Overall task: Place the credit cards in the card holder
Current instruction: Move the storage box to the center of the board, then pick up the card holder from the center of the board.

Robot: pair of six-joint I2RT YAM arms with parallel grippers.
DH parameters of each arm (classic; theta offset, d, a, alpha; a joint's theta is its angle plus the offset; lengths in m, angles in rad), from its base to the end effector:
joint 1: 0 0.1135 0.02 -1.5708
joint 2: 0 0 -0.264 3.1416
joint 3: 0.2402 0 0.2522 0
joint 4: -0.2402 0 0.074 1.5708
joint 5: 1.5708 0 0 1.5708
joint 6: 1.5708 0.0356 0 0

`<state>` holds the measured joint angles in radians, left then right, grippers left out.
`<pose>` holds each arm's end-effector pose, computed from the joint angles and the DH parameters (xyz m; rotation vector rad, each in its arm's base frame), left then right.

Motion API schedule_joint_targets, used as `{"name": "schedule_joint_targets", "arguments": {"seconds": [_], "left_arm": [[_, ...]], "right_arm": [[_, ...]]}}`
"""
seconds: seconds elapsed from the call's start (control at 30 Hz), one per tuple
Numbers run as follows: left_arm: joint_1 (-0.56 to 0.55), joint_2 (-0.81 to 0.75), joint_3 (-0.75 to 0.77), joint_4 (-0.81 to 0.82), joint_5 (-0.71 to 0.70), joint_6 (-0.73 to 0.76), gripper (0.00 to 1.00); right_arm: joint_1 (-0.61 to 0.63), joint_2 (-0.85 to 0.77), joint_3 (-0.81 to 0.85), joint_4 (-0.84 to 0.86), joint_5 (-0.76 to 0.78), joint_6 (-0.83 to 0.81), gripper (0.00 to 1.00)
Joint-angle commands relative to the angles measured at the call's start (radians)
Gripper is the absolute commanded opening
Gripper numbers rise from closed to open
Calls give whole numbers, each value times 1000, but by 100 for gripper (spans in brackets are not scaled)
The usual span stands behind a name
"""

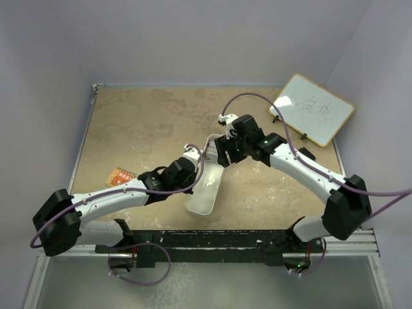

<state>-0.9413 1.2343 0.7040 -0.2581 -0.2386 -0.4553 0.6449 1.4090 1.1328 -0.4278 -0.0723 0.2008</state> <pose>0.1546 -0.1980 0.2135 0.4557 2.3240 -0.4101 0.2486 0.1902 0.2941 -0.5506 2.2620 0.5188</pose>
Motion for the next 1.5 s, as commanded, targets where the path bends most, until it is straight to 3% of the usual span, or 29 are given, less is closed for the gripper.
{"name": "schedule_joint_targets", "arguments": {"seconds": [0.0, 0.07, 0.2, 0.33, 0.5, 0.67, 0.87, 1.2, 1.3, 1.47], "left_arm": [[-18, -4, -4, 122, 1, 36, 0], [-16, -15, -1, 107, -46, 10, 4], [-16, -87, -3, 83, -139, -68, 26], [-15, -180, -15, 19, -287, -193, 38], [-1, -258, -7, -136, -407, -358, 44], [132, -309, -19, -226, -319, -454, 45], [182, -441, -42, -252, -357, -479, 48], [181, -564, -31, -269, -403, -426, 58], [181, -559, -23, -258, -385, -406, 64], [182, -524, -1, -243, -343, -366, 72]], "right_arm": [[2, 70, 86, 13, -53, -57, 68], [5, 93, 115, 17, -44, -69, 66], [12, 129, 146, 53, -18, -99, 65], [15, 189, 201, 55, -23, -135, 64], [54, 264, 266, 41, 34, -230, 63], [120, 313, 283, 43, 173, -333, 67], [155, 366, 284, 59, 309, -390, 69], [164, 397, 222, 144, 381, -470, 72], [164, 400, 248, 94, 431, -423, 72], [164, 354, 292, -47, 383, -256, 72]]}}
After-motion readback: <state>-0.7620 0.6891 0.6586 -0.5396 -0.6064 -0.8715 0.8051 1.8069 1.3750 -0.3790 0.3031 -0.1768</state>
